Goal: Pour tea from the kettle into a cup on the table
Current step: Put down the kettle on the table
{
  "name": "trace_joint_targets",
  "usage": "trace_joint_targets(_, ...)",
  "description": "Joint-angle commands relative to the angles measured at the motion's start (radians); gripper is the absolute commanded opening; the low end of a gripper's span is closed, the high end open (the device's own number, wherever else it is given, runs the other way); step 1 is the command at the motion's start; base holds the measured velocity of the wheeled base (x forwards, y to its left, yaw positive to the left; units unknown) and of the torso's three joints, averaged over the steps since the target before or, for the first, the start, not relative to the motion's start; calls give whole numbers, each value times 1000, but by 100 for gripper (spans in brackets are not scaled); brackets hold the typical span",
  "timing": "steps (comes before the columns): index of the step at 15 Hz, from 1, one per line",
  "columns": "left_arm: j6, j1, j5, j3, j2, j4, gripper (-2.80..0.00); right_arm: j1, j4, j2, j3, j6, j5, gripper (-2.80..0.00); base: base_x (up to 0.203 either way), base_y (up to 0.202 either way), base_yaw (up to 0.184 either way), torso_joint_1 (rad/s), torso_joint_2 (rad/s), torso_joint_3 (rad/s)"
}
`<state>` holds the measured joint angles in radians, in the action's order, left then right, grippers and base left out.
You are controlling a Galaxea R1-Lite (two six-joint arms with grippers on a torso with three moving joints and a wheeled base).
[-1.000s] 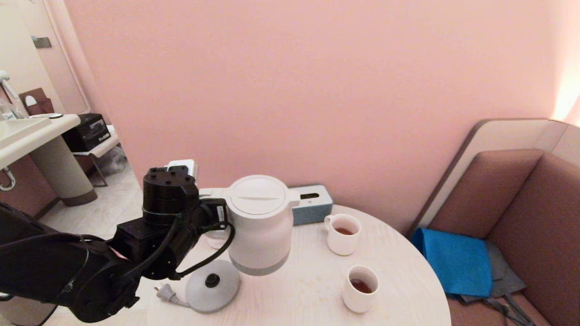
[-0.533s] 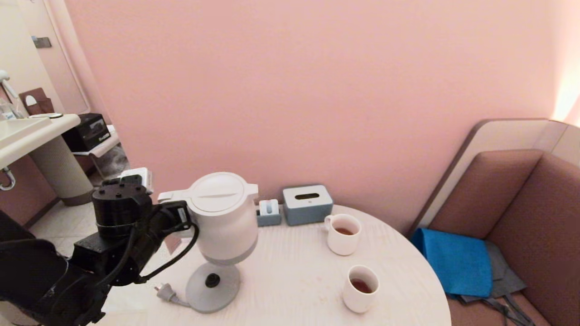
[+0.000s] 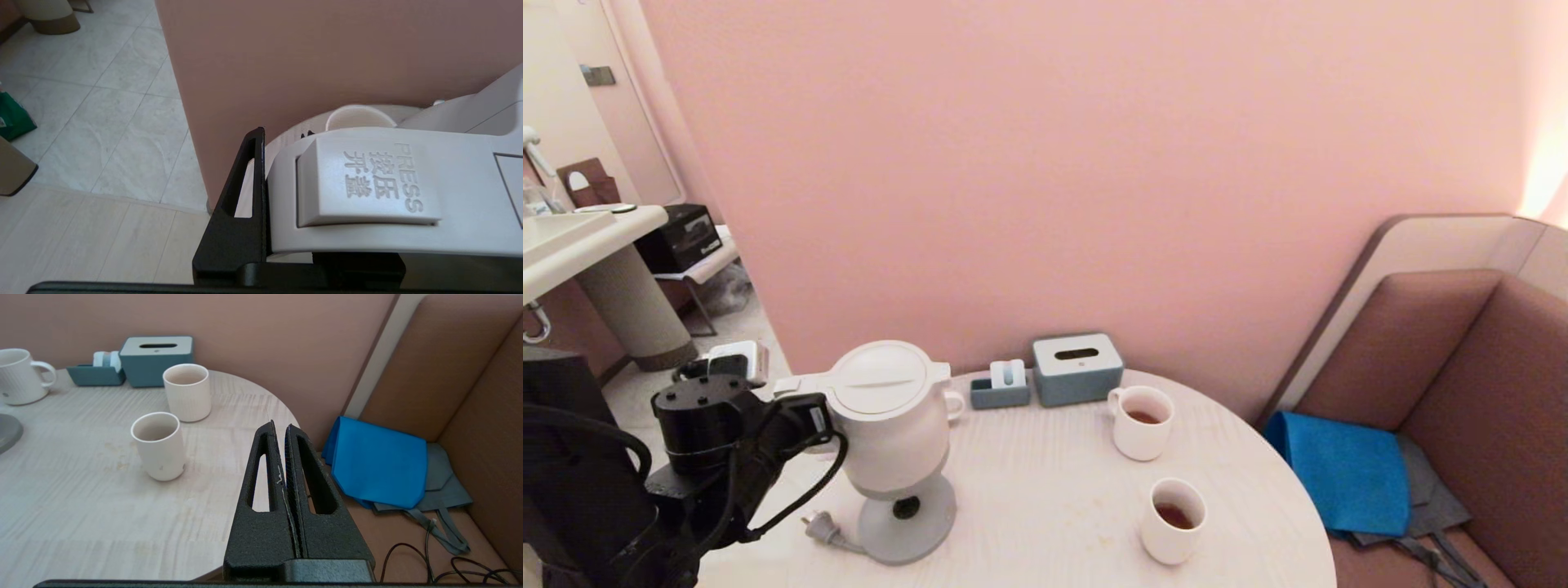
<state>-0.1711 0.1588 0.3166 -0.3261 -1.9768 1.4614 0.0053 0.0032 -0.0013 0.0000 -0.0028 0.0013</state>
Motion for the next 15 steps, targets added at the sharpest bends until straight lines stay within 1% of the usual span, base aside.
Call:
trace_joint_targets(1,-2,-22,0,33,-69,50,-280,1,0,1,0,0,0,-280,0,0,0,0,0,0)
trace_joint_targets(3,-2,-29,-5,64,-118,104,-280,1,0,1,0,0,0,-280,0,0,0,0,0,0)
trace_joint_targets(6,-12,-30,-22,100,-158,109,-280,1,0,1,0,0,0,-280,0,0,0,0,0,0)
trace_joint_targets(7,-29,-30,-22,105,-176,109,-280,1,0,1,0,0,0,-280,0,0,0,0,0,0)
trace_joint_targets(8,-48,-30,-21,102,-190,109,-280,1,0,1,0,0,0,-280,0,0,0,0,0,0)
trace_joint_targets(13,-53,-30,-22,62,-253,109,-280,1,0,1,0,0,0,-280,0,0,0,0,0,0)
trace_joint_targets(15,-54,-30,-22,61,-255,109,-280,1,0,1,0,0,0,-280,0,0,0,0,0,0)
